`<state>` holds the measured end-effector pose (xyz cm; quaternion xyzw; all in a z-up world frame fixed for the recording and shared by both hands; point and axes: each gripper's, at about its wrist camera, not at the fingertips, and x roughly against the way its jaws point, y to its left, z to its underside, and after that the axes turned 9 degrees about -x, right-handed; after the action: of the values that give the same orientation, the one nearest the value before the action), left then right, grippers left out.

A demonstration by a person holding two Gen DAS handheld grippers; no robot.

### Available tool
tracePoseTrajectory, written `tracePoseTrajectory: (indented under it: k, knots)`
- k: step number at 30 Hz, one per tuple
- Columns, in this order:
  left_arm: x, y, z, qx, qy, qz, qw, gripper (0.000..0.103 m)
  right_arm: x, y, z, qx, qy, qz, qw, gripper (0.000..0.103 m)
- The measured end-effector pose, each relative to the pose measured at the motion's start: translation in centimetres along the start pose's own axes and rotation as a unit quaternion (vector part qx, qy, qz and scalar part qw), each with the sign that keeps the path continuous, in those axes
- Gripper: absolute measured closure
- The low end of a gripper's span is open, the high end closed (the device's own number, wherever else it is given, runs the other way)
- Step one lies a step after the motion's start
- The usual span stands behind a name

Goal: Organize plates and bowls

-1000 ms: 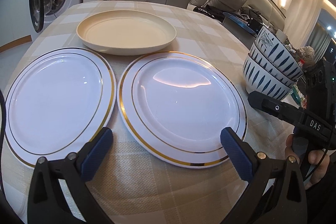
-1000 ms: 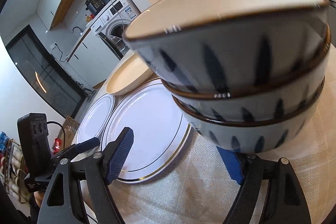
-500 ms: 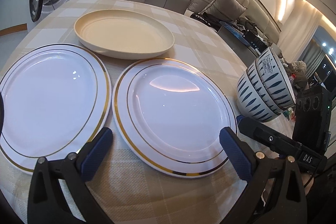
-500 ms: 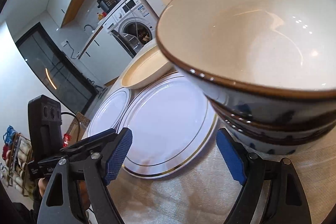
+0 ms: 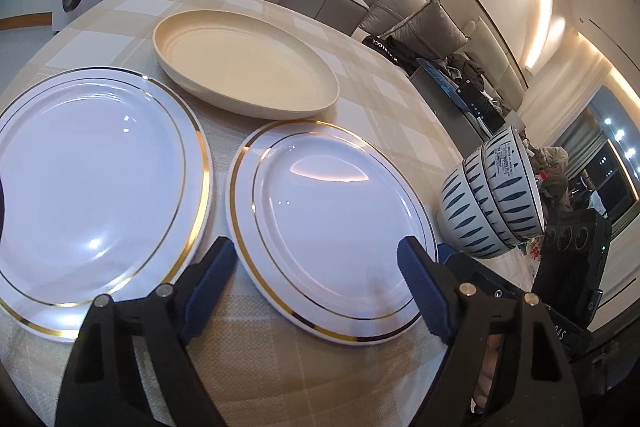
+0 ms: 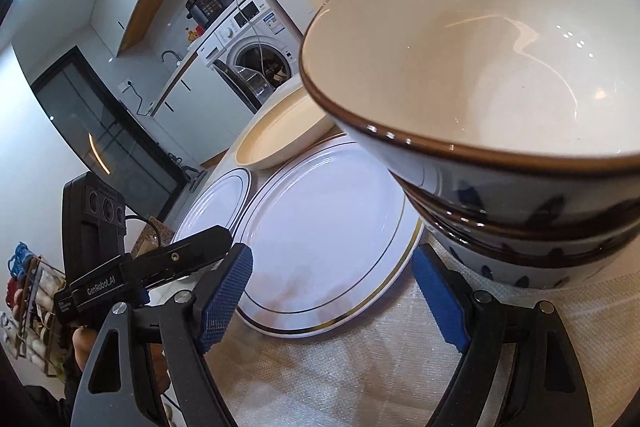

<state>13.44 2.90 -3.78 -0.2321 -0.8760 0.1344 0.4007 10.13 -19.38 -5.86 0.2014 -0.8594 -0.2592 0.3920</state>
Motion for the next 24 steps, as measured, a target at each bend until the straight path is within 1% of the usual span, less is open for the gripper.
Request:
tracePoseTrajectory:
  k: [4,12,17,24]
  knots:
    - [0.3,0.4,0.0,0.013,-0.003,0.015,0.9998,0.022,0.1,0.0,0.2,0.004,0.003,0.001,1.000,0.019]
    - [0.4,1.6,0.1,0.056,0.002,0.059,0.9967,0.024,0.3,-0.3,-0.1,-0.004,-0.001,0.002,1.000,0.019]
    - [0.5,1.7,0.4,0.059,0.010,0.070,0.9957,0.025,0.6,-0.5,0.0,-0.005,-0.002,0.004,1.000,0.019]
    - [0.9,1.6,0.8,0.064,0.008,0.076,0.9950,0.025,0.8,-0.9,0.2,-0.010,-0.003,-0.001,1.000,0.019]
